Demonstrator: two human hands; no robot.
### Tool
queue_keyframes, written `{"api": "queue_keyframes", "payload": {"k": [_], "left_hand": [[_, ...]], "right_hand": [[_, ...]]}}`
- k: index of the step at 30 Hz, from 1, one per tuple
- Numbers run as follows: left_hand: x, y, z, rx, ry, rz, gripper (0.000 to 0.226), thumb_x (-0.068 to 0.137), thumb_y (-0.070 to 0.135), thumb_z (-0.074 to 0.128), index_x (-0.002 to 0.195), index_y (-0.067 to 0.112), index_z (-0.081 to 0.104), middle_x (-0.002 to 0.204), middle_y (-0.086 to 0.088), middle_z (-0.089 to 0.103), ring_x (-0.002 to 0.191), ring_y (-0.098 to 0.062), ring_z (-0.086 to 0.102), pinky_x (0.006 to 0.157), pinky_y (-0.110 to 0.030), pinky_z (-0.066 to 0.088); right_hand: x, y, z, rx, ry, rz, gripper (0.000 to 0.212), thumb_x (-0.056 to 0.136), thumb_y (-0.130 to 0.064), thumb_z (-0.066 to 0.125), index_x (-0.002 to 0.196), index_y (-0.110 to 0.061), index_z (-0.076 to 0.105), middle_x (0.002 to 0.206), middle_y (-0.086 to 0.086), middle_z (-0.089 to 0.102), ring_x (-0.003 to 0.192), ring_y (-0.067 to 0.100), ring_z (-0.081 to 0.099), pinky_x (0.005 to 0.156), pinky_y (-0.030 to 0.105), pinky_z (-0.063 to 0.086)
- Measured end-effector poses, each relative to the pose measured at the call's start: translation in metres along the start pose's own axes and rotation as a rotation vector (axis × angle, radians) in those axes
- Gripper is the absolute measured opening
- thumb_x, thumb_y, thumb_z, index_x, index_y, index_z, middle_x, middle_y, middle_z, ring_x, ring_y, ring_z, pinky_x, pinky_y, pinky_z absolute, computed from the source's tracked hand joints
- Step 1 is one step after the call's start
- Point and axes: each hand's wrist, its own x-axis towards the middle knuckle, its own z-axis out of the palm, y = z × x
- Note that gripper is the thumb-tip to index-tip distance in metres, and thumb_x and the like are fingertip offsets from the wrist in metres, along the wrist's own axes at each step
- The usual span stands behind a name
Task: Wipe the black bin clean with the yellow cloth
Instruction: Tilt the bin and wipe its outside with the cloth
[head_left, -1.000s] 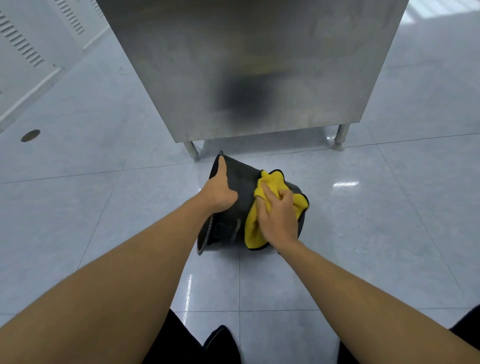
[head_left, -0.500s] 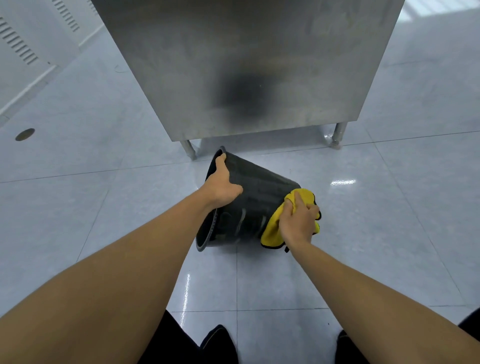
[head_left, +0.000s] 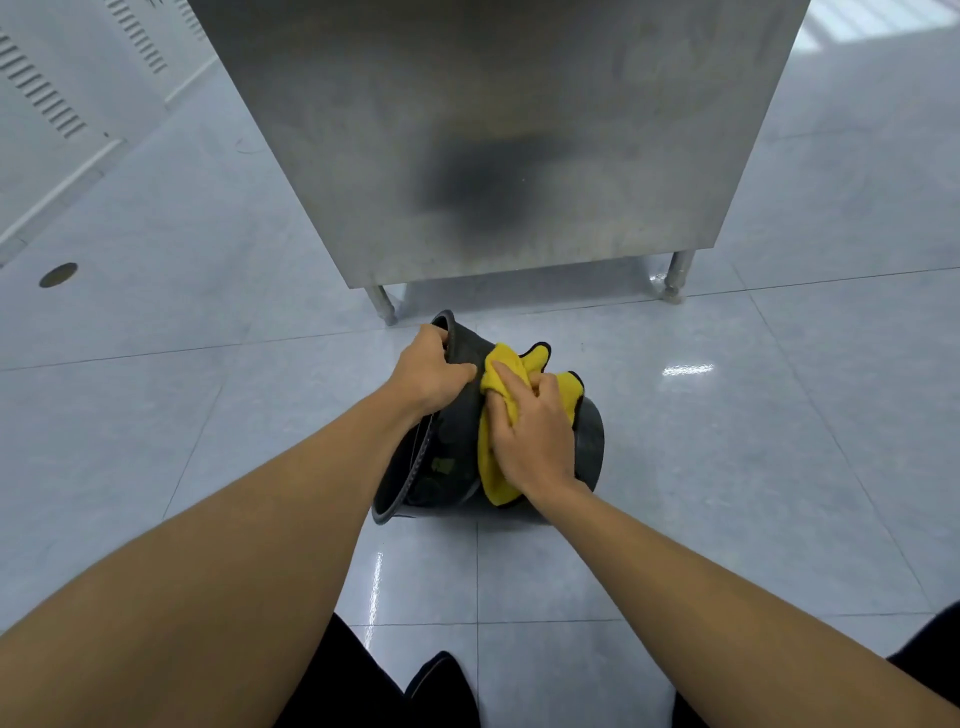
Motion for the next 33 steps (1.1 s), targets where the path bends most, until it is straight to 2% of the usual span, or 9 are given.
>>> {"api": "queue_keyframes", "payload": {"k": [2, 5, 9, 14, 20, 23, 25, 27, 33], "left_hand": [[0.002, 0.000, 0.002, 0.063, -0.048, 0.032, 0.043, 0.092, 0.014, 0.058, 0.133, 0.005, 0.048, 0.121, -0.017, 0.063, 0.104, -0.032, 0.064, 0.090, -0.050, 0.059], [0.004, -0.004, 0.003, 0.090, -0.127, 0.035, 0.068, 0.097, 0.018, 0.052, 0.159, 0.015, 0.023, 0.139, -0.013, 0.054, 0.113, -0.030, 0.061, 0.095, -0.045, 0.058], [0.004, -0.005, 0.006, 0.103, -0.206, 0.076, 0.073, 0.105, 0.024, 0.045, 0.163, 0.027, 0.001, 0.144, -0.008, 0.049, 0.117, -0.029, 0.059, 0.101, -0.043, 0.054], [0.007, -0.010, 0.005, 0.113, -0.143, 0.096, 0.064, 0.105, 0.026, 0.047, 0.162, 0.024, 0.017, 0.153, -0.009, 0.047, 0.129, -0.034, 0.055, 0.106, -0.047, 0.051], [0.008, -0.007, 0.005, 0.000, -0.107, 0.024, 0.076, 0.084, 0.031, 0.047, 0.158, 0.028, 0.028, 0.143, -0.012, 0.056, 0.125, -0.032, 0.056, 0.102, -0.042, 0.051], [0.006, -0.002, 0.004, -0.019, -0.138, -0.011, 0.063, 0.086, 0.023, 0.045, 0.148, 0.012, 0.043, 0.126, -0.016, 0.062, 0.103, -0.028, 0.061, 0.085, -0.037, 0.052], [0.004, -0.001, 0.005, -0.059, -0.134, -0.005, 0.039, 0.090, 0.011, 0.048, 0.127, -0.001, 0.056, 0.106, -0.020, 0.065, 0.088, -0.029, 0.061, 0.081, -0.043, 0.055], [0.006, -0.004, 0.005, -0.060, -0.099, 0.006, 0.028, 0.091, 0.010, 0.051, 0.116, 0.001, 0.060, 0.107, -0.021, 0.068, 0.094, -0.033, 0.067, 0.089, -0.051, 0.059], [0.011, -0.012, 0.005, -0.005, -0.062, 0.022, 0.041, 0.100, 0.025, 0.053, 0.139, 0.010, 0.053, 0.127, -0.011, 0.067, 0.113, -0.031, 0.065, 0.099, -0.048, 0.055]], "right_hand": [[0.002, 0.013, -0.004, -0.007, 0.011, 0.118, 0.043, 0.101, -0.044, 0.041, 0.143, -0.037, 0.047, 0.119, 0.002, 0.046, 0.095, 0.016, 0.053, 0.076, 0.028, 0.047], [0.001, 0.035, -0.010, -0.023, 0.014, 0.278, 0.044, 0.101, -0.045, 0.037, 0.144, -0.039, 0.044, 0.122, 0.005, 0.045, 0.094, 0.020, 0.055, 0.078, 0.031, 0.047], [0.006, 0.043, -0.015, -0.018, 0.028, 0.402, 0.045, 0.103, -0.045, 0.035, 0.146, -0.036, 0.042, 0.125, 0.006, 0.045, 0.091, 0.019, 0.053, 0.077, 0.030, 0.044], [0.000, 0.018, -0.006, 0.013, 0.007, 0.240, 0.047, 0.100, -0.041, 0.039, 0.146, -0.030, 0.044, 0.132, 0.008, 0.042, 0.120, 0.029, 0.047, 0.089, 0.034, 0.044], [-0.009, -0.024, 0.002, 0.126, -0.018, -0.051, 0.048, 0.096, -0.035, 0.040, 0.143, -0.027, 0.047, 0.112, 0.006, 0.042, 0.087, 0.020, 0.051, 0.071, 0.036, 0.052], [-0.008, -0.017, 0.003, 0.047, -0.012, -0.095, 0.050, 0.098, -0.038, 0.038, 0.147, -0.031, 0.042, 0.116, 0.005, 0.042, 0.083, 0.016, 0.050, 0.065, 0.031, 0.053], [-0.006, -0.006, 0.001, 0.023, 0.004, -0.054, 0.048, 0.099, -0.035, 0.041, 0.147, -0.034, 0.041, 0.122, 0.007, 0.042, 0.088, 0.018, 0.052, 0.068, 0.031, 0.052], [-0.005, 0.007, -0.001, 0.021, 0.008, 0.045, 0.047, 0.100, -0.032, 0.042, 0.147, -0.036, 0.041, 0.124, 0.007, 0.042, 0.092, 0.022, 0.054, 0.073, 0.031, 0.050], [-0.003, 0.044, -0.013, -0.006, -0.016, 0.364, 0.047, 0.102, -0.037, 0.037, 0.149, -0.035, 0.038, 0.129, 0.005, 0.041, 0.097, 0.023, 0.055, 0.077, 0.031, 0.043]]}}
